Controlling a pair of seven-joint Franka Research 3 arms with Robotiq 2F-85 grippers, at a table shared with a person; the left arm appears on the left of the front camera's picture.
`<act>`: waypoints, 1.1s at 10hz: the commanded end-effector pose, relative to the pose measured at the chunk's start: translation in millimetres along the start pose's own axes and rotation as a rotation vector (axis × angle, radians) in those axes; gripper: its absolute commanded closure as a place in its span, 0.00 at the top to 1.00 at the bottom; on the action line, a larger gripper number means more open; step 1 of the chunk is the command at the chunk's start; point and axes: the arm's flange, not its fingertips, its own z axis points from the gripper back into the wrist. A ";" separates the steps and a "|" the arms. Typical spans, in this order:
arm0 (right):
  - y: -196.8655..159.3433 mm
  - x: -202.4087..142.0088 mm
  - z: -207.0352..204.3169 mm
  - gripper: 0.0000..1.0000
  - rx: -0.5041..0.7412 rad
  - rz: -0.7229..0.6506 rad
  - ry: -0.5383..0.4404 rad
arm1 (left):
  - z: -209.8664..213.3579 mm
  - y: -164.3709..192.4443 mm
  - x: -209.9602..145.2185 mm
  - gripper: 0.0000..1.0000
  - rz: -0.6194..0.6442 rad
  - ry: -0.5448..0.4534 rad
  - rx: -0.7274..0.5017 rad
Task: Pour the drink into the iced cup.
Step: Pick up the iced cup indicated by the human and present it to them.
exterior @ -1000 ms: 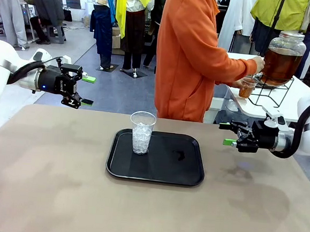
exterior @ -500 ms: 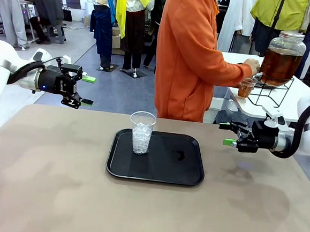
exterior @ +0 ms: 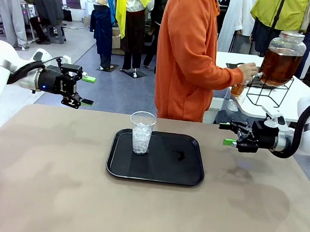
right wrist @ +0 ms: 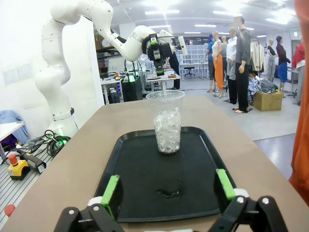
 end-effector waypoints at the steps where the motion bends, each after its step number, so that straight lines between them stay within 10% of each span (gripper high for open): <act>1: 0.0 2.2 0.3 1.00 0.001 0.004 -0.003 | 0.3 -1.9 0.0 1.00 0.004 -0.005 -0.007; 11: 0.0 2.2 0.3 1.00 0.001 0.004 -0.003 | 0.3 -1.9 0.0 1.00 0.004 -0.005 -0.007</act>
